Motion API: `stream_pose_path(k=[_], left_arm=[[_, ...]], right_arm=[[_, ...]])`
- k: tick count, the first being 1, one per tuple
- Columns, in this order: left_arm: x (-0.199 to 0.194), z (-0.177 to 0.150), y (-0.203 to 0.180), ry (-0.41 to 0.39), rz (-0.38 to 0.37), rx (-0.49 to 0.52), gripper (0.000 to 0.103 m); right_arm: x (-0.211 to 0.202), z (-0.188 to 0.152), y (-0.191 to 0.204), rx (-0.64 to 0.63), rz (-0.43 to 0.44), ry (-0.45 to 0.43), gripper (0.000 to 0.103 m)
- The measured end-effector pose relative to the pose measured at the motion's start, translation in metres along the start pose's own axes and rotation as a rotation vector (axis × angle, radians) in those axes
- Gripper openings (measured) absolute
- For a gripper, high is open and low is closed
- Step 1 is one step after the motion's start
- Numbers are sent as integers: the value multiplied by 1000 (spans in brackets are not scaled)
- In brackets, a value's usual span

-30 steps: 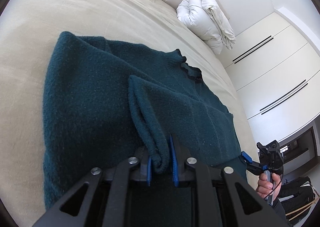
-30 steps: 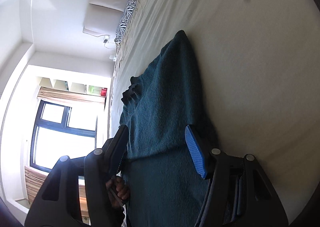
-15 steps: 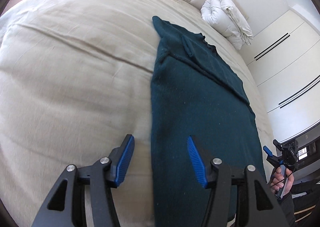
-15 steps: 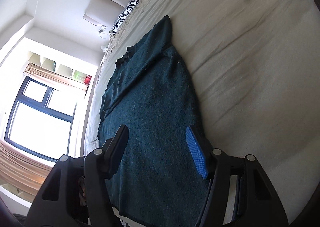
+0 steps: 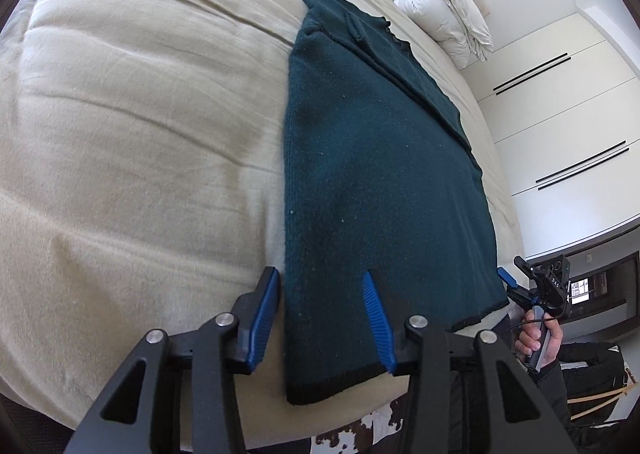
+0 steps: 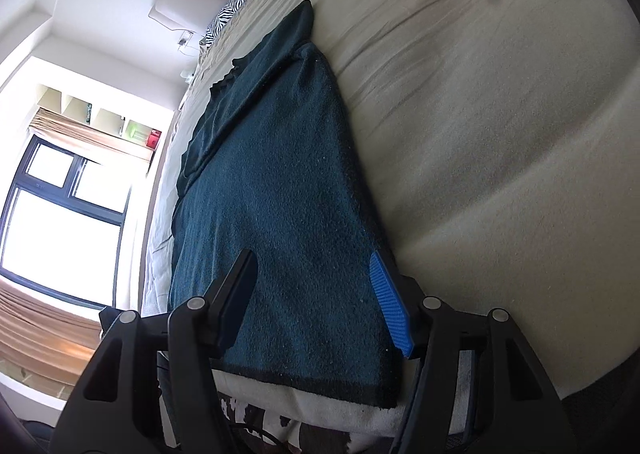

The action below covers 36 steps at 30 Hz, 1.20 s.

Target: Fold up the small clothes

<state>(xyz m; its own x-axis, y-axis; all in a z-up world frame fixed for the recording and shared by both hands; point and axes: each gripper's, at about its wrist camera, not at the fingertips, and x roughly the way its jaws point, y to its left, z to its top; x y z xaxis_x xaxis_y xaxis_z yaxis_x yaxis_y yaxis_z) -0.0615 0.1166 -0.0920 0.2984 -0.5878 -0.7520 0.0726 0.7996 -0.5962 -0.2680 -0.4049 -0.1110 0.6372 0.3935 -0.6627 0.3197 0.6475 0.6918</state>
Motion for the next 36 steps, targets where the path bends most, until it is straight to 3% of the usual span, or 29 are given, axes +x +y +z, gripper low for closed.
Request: stream_pose_path(k=[8, 12, 16, 22, 25, 28, 31, 36], left_arm=[[7, -12, -7, 71, -5, 14, 45], [11, -10, -8, 83, -3, 10, 36], [14, -10, -5, 99, -7, -7, 19], [15, -13, -2, 103, -24, -28, 18], [16, -14, -3, 109, -21, -15, 17], [16, -15, -5, 116, -13, 6, 10], [15, -15, -5, 105, -18, 6, 8], [7, -13, -5, 82, -51, 3, 7]], right_arm=[[-15, -7, -1, 9, -108, 42, 57], [-20, -13, -9, 29, -119, 93, 56], [-18, -20, -13, 53, -94, 140, 54], [-12, -24, -19, 88, -73, 189, 47], [-10, -27, -17, 72, -82, 204, 40], [-6, -30, -15, 51, -88, 216, 32], [-4, -31, -11, 27, -95, 210, 12], [-8, -28, -4, 8, -106, 166, 7]])
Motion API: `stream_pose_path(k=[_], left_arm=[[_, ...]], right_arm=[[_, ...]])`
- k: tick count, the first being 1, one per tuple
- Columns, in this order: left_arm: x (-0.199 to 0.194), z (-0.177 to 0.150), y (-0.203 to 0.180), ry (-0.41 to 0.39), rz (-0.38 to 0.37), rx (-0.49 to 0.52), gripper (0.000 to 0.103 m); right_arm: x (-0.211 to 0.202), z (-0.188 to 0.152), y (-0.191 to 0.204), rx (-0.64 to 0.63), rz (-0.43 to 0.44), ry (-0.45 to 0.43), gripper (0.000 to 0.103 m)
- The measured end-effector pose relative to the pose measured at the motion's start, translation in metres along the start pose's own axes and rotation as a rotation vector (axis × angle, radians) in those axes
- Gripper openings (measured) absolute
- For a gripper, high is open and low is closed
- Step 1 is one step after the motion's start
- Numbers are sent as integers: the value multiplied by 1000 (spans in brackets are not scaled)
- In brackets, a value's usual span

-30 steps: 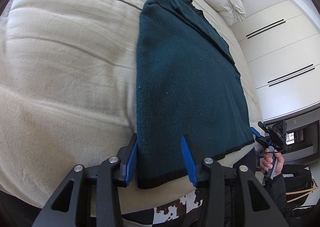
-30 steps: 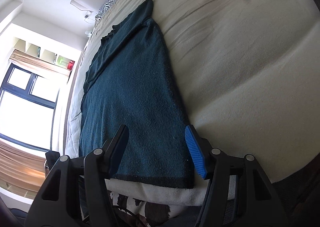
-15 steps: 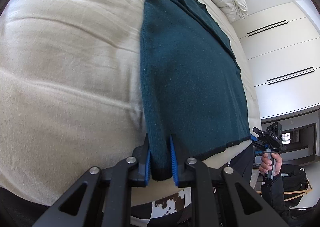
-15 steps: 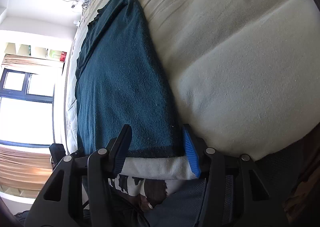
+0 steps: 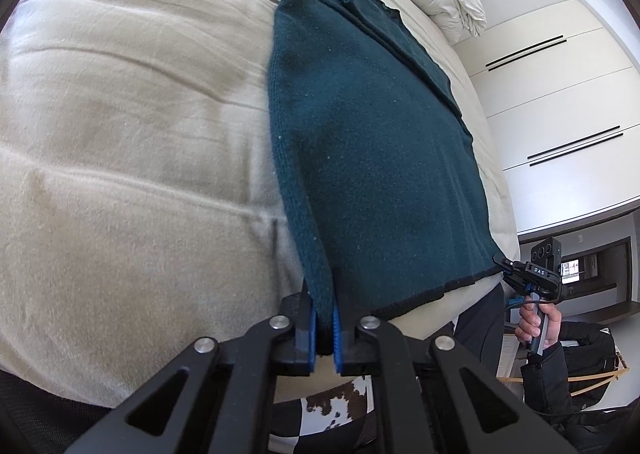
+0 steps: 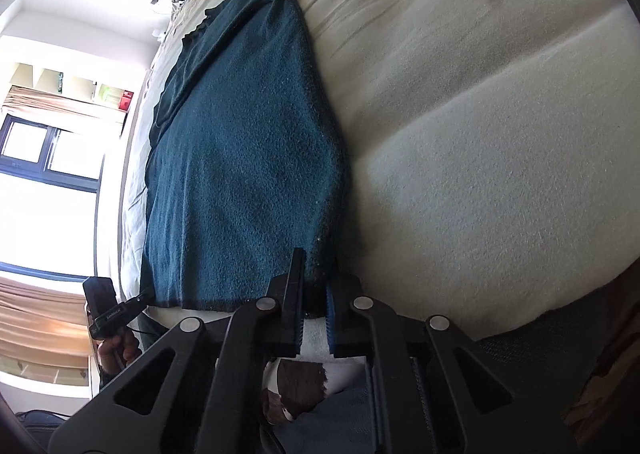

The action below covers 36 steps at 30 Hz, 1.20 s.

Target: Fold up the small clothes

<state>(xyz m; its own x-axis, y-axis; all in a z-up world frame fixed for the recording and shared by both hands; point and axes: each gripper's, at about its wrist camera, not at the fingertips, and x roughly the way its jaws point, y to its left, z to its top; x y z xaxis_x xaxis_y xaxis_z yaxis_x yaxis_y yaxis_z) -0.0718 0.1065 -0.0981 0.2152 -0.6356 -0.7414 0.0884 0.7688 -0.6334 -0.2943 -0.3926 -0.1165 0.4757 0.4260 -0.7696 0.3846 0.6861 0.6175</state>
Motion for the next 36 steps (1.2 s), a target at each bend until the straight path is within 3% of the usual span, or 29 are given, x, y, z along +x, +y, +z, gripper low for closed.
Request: stream_pose_path(k=[7, 13, 25, 36], left_arm=[[-29, 17, 0, -108, -172, -83, 7], [-55, 47, -6, -234, -331, -131, 7], [-52, 126, -5, -328, -441, -218, 7], [-24, 226, 2, -352, -442, -261, 7]], right_arm=[[-20, 18, 20, 0, 78, -93, 6], [-33, 57, 44, 14, 185, -183, 6], [-21, 153, 78, 14, 199, -311, 6], [19, 253, 112, -54, 84, -368, 6]])
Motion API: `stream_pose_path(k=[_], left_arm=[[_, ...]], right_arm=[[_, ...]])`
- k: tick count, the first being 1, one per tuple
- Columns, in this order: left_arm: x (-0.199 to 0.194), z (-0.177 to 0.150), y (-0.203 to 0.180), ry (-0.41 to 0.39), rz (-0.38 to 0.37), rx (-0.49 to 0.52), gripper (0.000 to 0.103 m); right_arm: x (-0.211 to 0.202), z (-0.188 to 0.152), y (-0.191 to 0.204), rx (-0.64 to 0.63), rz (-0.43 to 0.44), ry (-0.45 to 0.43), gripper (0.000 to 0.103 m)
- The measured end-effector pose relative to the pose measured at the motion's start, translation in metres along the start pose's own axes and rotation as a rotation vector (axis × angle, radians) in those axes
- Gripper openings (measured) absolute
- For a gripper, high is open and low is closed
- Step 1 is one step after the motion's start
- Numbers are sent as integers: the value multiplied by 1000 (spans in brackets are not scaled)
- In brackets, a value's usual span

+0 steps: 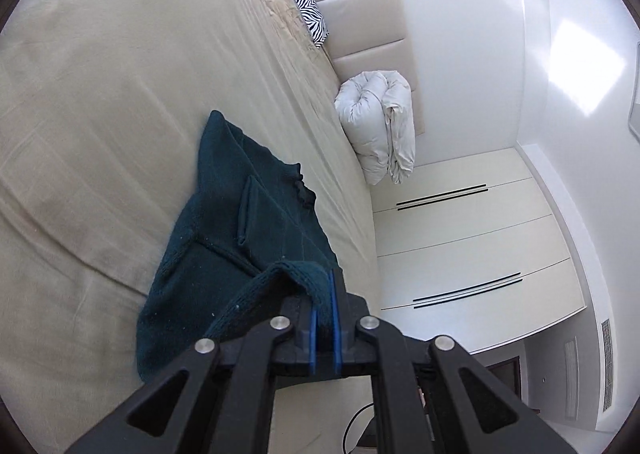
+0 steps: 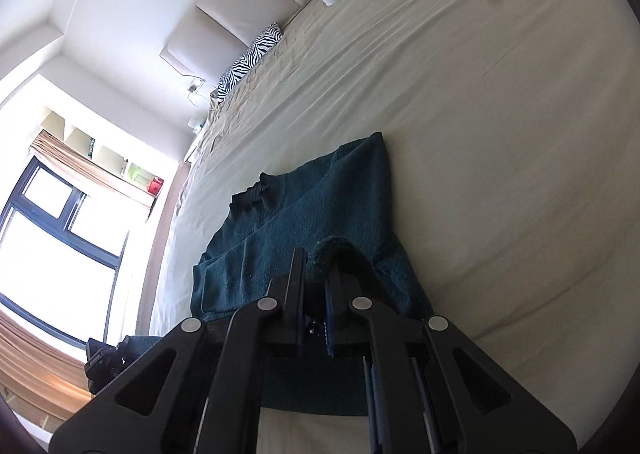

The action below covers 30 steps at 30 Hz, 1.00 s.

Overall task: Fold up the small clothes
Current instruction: 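Grasp the sweater hem with the left gripper and lift it toward the collar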

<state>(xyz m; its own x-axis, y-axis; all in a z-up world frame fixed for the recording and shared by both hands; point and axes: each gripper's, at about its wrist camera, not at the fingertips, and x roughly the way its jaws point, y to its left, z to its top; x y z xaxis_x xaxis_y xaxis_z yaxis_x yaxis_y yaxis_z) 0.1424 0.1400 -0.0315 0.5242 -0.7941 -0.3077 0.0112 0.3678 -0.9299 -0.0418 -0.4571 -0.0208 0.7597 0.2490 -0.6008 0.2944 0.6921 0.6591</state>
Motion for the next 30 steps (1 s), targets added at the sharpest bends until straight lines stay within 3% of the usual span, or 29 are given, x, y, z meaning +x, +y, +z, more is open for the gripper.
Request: stream_pose_path(k=[11, 19, 22, 26, 30], left_arm=[[58, 79, 27, -32, 31, -82, 7], [106, 110, 56, -32, 166, -81, 7], [113, 111, 69, -28, 198, -73, 9], [114, 108, 71, -18, 205, -42, 13], [114, 109, 73, -24, 195, -66, 19]], right_arm=[[102, 69, 2, 38, -72, -10, 6], [167, 98, -21, 118, -137, -4, 9], [181, 101, -26, 98, -155, -28, 19], [183, 97, -34, 105, -168, -55, 43], [185, 98, -46, 146, -166, -57, 43]])
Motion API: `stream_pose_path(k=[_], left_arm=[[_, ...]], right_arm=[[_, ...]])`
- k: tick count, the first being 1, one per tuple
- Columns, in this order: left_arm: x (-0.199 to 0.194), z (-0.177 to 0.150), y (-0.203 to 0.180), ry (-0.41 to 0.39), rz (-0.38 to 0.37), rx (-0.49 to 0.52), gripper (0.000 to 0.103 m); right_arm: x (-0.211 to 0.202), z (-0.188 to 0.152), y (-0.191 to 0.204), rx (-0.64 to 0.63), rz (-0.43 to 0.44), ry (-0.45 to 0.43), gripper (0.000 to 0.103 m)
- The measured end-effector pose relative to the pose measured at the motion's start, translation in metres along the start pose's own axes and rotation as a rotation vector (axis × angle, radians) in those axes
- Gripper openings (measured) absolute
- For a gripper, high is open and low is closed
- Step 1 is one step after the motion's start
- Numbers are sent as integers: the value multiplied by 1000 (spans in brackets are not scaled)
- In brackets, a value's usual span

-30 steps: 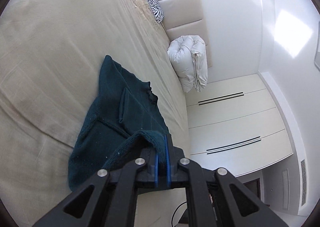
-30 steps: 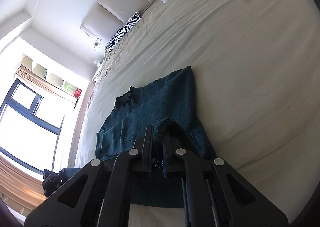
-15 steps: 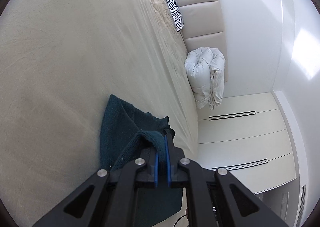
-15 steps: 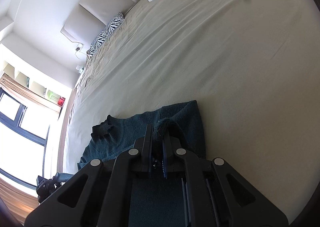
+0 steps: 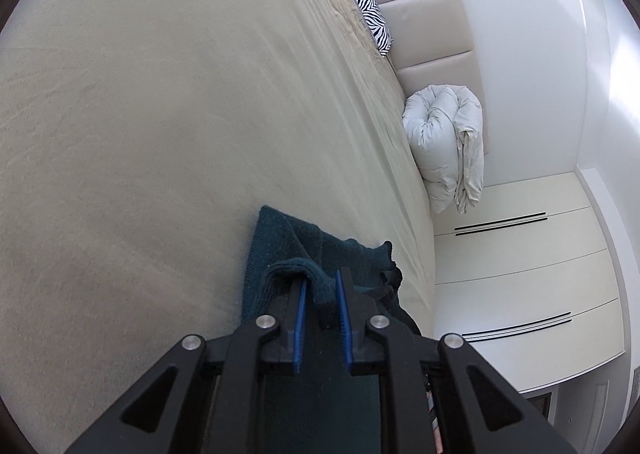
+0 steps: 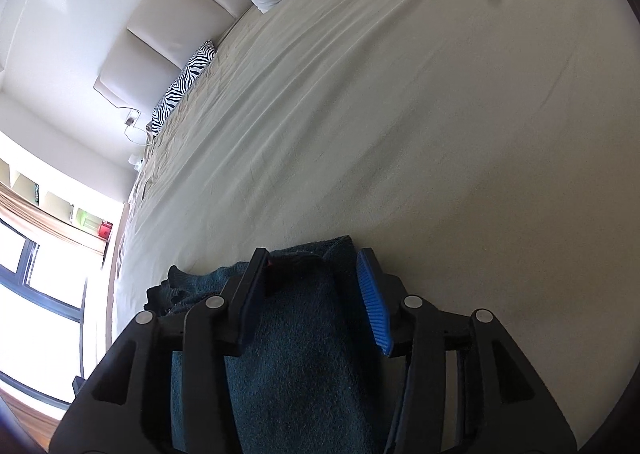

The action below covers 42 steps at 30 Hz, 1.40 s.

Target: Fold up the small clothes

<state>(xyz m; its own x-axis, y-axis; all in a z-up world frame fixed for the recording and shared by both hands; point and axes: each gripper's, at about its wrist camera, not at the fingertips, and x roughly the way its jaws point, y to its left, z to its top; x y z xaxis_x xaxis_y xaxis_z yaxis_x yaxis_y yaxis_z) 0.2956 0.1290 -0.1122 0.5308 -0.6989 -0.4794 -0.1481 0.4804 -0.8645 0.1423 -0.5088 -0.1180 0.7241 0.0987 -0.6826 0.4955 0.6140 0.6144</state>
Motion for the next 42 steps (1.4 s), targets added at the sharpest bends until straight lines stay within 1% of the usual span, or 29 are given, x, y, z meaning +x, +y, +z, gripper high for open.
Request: stream_pose_path(k=[1, 2, 3, 5, 7, 10, 12, 13, 14, 19, 23, 24, 28, 30, 32, 36, 39, 41, 42], left_arm=[[0, 1, 1, -3, -1, -4, 24], [2, 2, -1, -8, 2, -7, 33], [2, 2, -2, -15, 0, -8, 36], [1, 3, -2, -23, -6, -13, 48], [1, 3, -3, -27, -13, -17, 54], [-2, 1, -7, -31, 1, 2, 58], [-6, -1, -13, -39, 9, 24, 62], [-9, -4, -15, -47, 14, 34, 66], [-13, -7, -17, -54, 16, 44, 69], [-34, -24, -21, -82, 31, 91, 75], [-48, -37, -17, -88, 58, 118, 75], [-51, -44, -16, -84, 65, 130, 75], [-60, -70, -14, -67, 106, 201, 74], [-62, -84, -10, -59, 116, 214, 74], [-61, -99, -9, -39, 126, 231, 68], [-58, -120, -14, -28, 170, 307, 63], [-57, -126, -13, -31, 188, 321, 59], [-58, -128, -12, -39, 196, 328, 51], [-59, -129, -12, -44, 198, 333, 50]], right_arm=[[2, 0, -2, 9, 2, 4, 44], [3, 0, -4, 14, 1, 5, 44], [5, 0, -5, 12, 1, 4, 44], [7, -1, -7, 4, -1, 3, 44], [7, 1, -8, 8, 5, 3, 46], [2, 2, -10, 30, 13, -14, 51], [-5, 2, -12, 44, 24, -26, 52], [-6, 1, -12, 43, 20, -28, 52], [-7, 0, -12, 39, 18, -27, 52], [-22, -10, -8, -32, -25, -37, 52], [-38, -8, -22, 20, -14, -52, 52], [-42, -8, -23, 15, -8, -48, 52], [-54, -25, -12, -105, -21, -4, 52], [-61, -38, -10, -157, -30, 10, 52], [-66, -52, -8, -197, -34, 26, 52], [-74, -79, -9, -261, -37, 65, 52], [-82, -95, -13, -279, -40, 79, 52], [-87, -100, -16, -280, -35, 77, 52], [-90, -102, -17, -278, -36, 74, 52]])
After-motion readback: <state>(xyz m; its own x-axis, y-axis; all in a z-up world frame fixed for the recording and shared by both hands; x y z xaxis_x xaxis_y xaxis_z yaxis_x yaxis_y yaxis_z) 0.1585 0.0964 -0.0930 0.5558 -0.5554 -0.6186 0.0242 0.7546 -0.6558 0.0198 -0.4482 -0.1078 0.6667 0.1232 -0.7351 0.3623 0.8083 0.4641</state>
